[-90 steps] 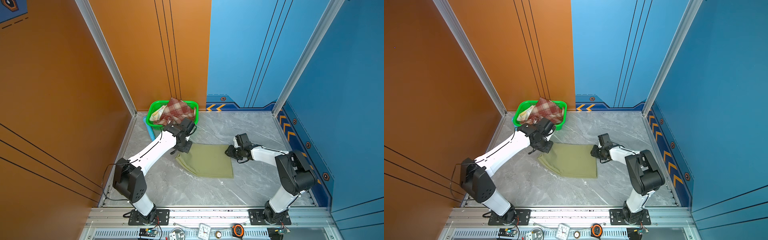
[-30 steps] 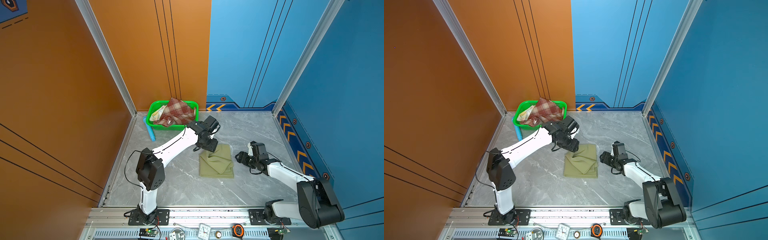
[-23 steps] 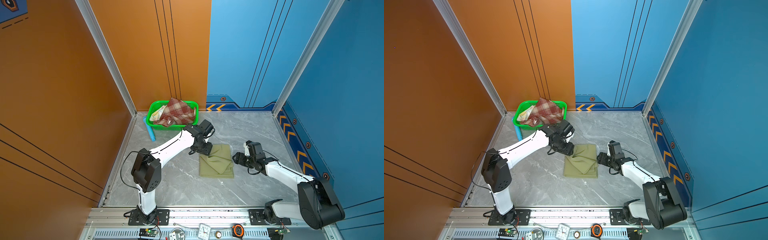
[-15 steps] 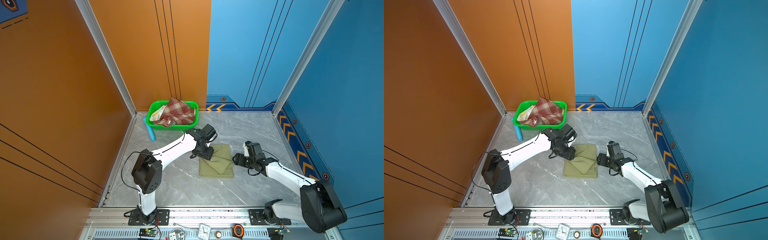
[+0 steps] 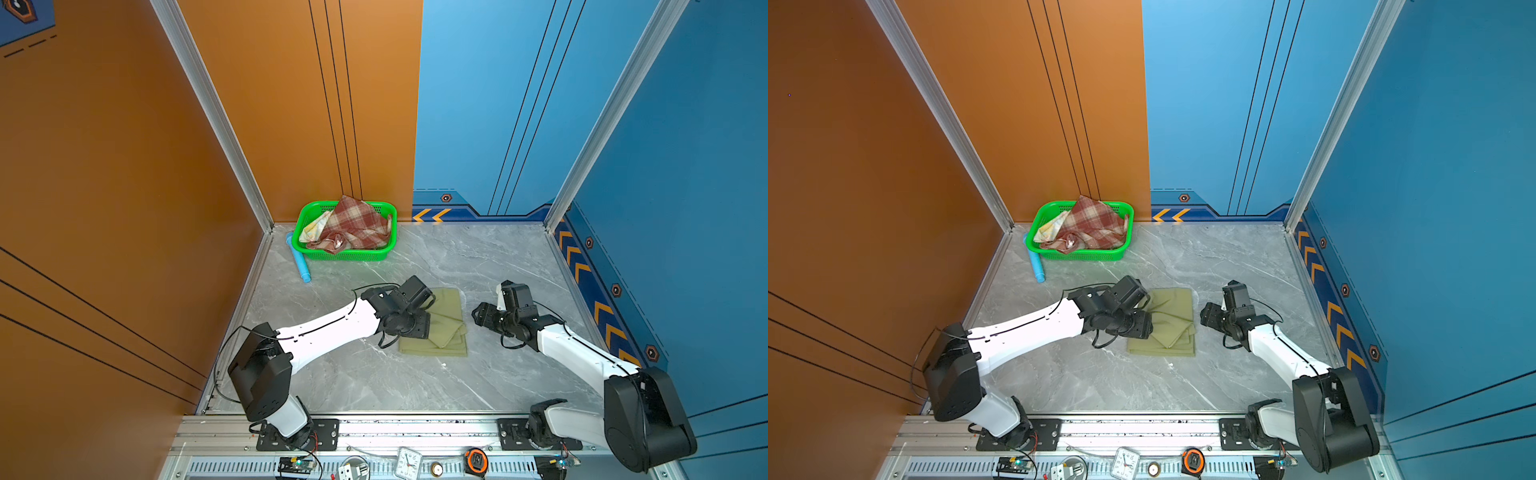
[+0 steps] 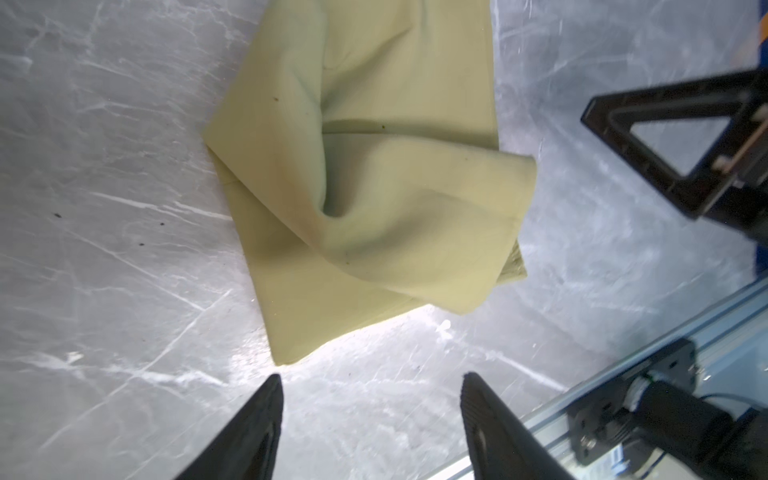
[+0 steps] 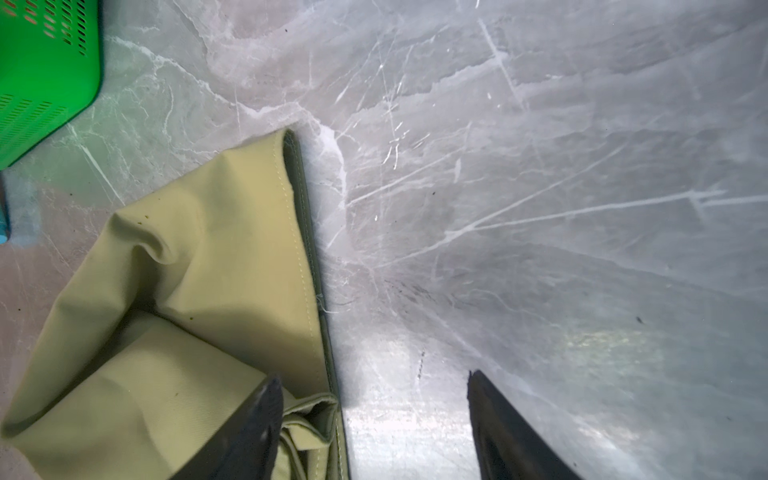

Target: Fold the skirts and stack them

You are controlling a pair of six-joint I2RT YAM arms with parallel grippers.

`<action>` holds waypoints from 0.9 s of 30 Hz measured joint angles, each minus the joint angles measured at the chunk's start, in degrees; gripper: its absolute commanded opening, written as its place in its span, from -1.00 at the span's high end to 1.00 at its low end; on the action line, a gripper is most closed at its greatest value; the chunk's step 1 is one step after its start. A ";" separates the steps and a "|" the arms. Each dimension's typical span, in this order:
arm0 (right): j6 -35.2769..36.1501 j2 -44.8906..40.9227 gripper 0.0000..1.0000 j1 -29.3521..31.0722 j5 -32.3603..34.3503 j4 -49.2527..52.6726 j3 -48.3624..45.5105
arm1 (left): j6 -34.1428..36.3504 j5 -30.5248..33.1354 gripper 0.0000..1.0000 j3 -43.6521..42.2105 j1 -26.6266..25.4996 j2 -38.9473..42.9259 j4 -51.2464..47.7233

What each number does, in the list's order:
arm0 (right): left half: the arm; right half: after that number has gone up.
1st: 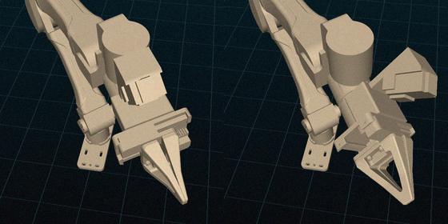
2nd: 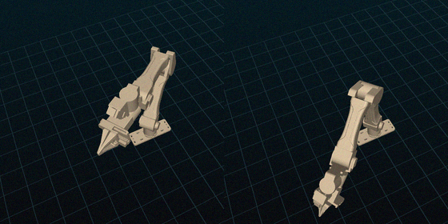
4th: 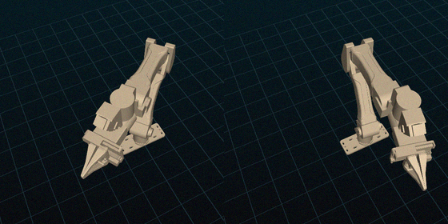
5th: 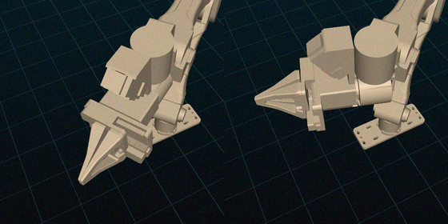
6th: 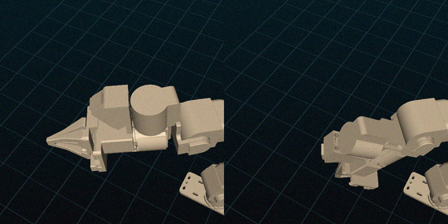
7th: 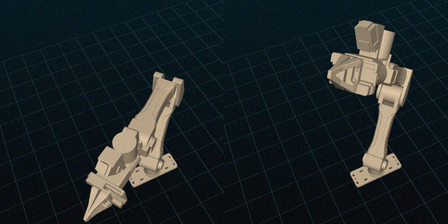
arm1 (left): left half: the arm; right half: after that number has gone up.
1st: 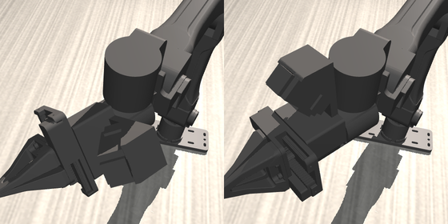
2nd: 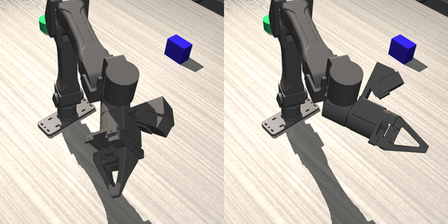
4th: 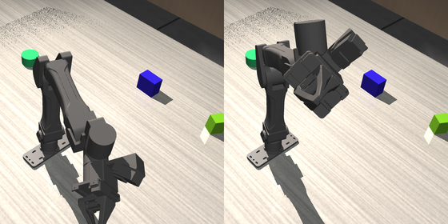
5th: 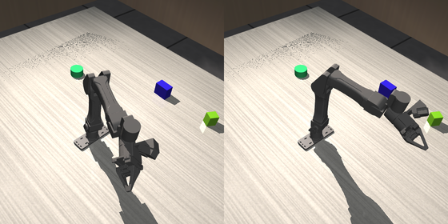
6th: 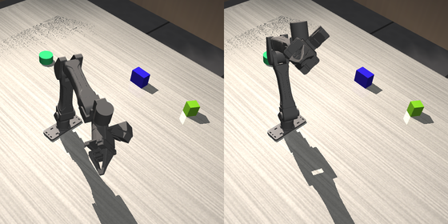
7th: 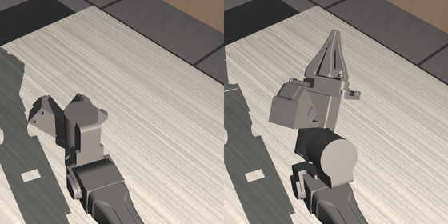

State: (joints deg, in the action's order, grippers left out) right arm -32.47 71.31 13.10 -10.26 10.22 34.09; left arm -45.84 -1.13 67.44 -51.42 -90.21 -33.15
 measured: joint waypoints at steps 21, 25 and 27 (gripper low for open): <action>0.37 -11.19 -0.49 -3.82 -0.46 3.43 0.00 | -26.23 9.84 -0.43 -5.49 -5.55 -7.26 22.47; 0.79 -11.02 -0.49 -4.13 -0.68 3.72 0.00 | -28.50 12.02 -0.43 -5.62 -6.32 -6.51 20.13; 0.94 -10.62 -0.49 -4.13 -1.16 3.72 0.00 | -29.57 12.96 -0.43 -6.03 -6.71 -5.51 19.37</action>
State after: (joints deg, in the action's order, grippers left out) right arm -31.53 60.69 8.97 -11.42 13.93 34.09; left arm -75.42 11.84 61.41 -58.13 -95.72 -13.78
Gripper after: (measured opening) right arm 0.742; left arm 0.713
